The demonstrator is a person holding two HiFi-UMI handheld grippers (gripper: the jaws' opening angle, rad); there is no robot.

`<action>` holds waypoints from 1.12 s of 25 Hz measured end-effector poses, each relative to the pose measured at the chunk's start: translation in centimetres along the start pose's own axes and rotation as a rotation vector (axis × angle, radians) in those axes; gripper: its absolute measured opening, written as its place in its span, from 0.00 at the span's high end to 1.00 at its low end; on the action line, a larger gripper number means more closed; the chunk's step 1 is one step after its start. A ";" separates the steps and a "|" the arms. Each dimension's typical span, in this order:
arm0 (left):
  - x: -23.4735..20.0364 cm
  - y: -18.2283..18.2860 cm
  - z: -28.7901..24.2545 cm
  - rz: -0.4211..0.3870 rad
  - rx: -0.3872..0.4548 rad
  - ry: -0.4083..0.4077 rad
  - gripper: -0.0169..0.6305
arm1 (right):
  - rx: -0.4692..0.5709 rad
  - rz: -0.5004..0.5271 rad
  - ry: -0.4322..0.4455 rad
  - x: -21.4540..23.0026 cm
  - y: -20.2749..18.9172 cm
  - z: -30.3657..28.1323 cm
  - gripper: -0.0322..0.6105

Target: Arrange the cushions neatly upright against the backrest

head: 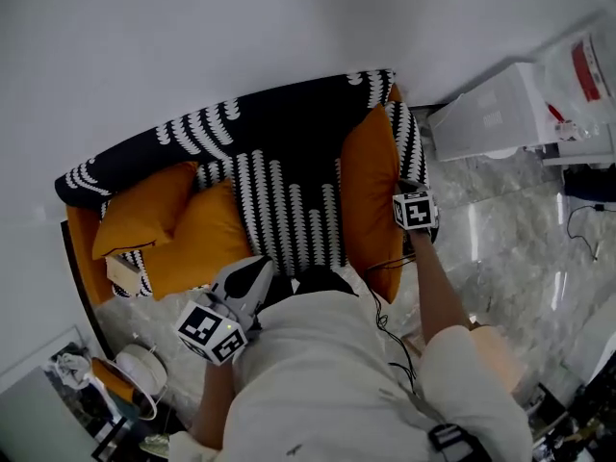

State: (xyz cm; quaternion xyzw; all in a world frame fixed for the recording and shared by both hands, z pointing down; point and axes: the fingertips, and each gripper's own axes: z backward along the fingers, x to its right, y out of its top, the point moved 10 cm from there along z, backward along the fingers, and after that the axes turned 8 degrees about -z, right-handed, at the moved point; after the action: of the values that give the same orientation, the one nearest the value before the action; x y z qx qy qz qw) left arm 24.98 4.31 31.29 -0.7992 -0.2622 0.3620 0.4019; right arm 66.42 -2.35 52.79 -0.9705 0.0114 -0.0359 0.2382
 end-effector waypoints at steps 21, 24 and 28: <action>-0.2 0.2 -2.4 -0.040 -0.102 0.014 0.96 | -0.128 -0.090 -0.217 9.2 -1.3 -4.2 0.93; -0.1 0.0 -2.8 -0.032 -0.112 -0.003 0.96 | -0.146 -0.069 -0.199 9.2 -1.2 -4.9 0.93; 0.3 -0.2 -3.1 -0.024 -0.116 -0.030 0.96 | -0.136 -0.067 -0.191 9.1 -1.0 -4.5 0.93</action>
State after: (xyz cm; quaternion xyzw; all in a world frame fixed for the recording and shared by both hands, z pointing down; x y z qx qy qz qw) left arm 27.56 3.23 32.61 -0.8123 -0.2983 0.3534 0.3553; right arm 75.12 -3.90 57.77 -0.9832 -0.0416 0.0497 0.1705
